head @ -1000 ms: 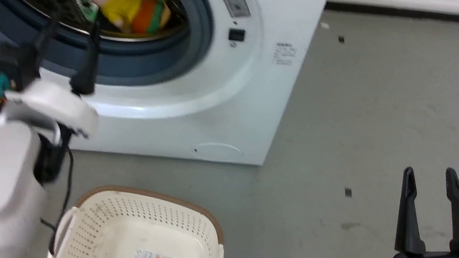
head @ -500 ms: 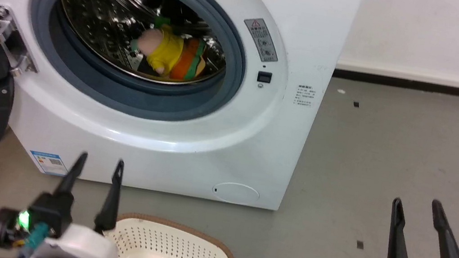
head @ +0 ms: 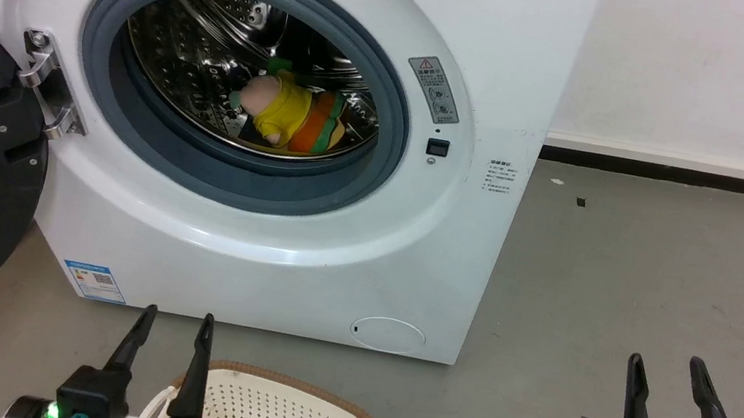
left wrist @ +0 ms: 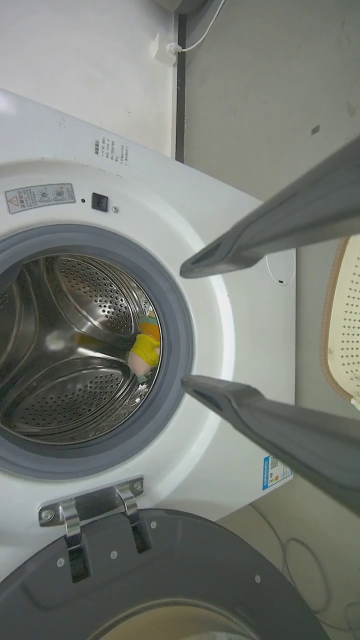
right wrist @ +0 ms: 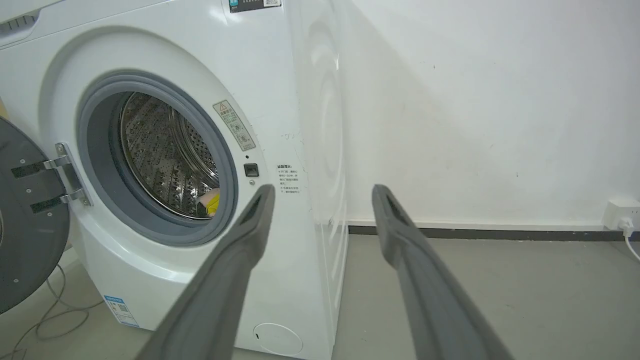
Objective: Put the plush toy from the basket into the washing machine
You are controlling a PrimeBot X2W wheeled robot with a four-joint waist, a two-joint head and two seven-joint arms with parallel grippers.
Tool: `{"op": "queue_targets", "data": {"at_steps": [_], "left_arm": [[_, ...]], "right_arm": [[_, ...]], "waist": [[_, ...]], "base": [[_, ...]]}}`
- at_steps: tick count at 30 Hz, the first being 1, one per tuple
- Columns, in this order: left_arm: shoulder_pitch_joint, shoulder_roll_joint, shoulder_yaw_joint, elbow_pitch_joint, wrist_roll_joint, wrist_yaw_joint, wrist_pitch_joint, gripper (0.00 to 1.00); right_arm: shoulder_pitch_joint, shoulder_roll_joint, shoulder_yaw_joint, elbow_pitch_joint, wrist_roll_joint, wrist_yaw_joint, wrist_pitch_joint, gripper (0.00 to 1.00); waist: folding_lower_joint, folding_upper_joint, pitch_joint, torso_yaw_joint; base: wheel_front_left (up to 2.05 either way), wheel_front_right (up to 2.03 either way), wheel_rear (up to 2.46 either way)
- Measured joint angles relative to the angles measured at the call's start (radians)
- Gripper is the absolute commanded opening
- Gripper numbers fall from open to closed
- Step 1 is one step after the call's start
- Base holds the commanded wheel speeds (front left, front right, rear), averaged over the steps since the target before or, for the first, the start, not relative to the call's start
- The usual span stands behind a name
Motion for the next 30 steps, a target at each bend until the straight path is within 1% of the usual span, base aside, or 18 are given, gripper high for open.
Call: {"op": "queue_targets", "data": {"at_steps": [1,2,19,30], "left_arm": [[0.000,-0.004,0.006,-0.005,-0.002,0.000,0.000,1.00],[0.000,-0.006,0.012,-0.012,-0.002,0.000,0.000,0.00],[-0.001,-0.015,0.022,-0.019,0.012,0.000,0.025,0.00],[-0.002,-0.024,0.039,-0.027,0.033,-0.008,0.046,0.00]], "right_arm": [[0.000,0.000,0.000,0.000,0.002,0.000,0.000,1.00],[0.001,0.000,0.001,0.000,0.003,0.000,0.000,0.00],[-0.003,0.000,0.001,0.006,-0.007,0.000,0.024,0.00],[-0.008,0.000,0.003,0.016,-0.017,0.000,0.045,0.00]], "waist": [[0.0000,0.0000,0.000,0.001],[0.0001,0.0000,0.000,0.002],[0.0002,0.0000,0.000,-0.004],[0.0002,0.0000,0.000,-0.008]], "base": [[0.00,0.00,0.00],[0.00,0.00,0.00],[0.00,0.00,0.00],[0.00,0.00,0.00]]}}
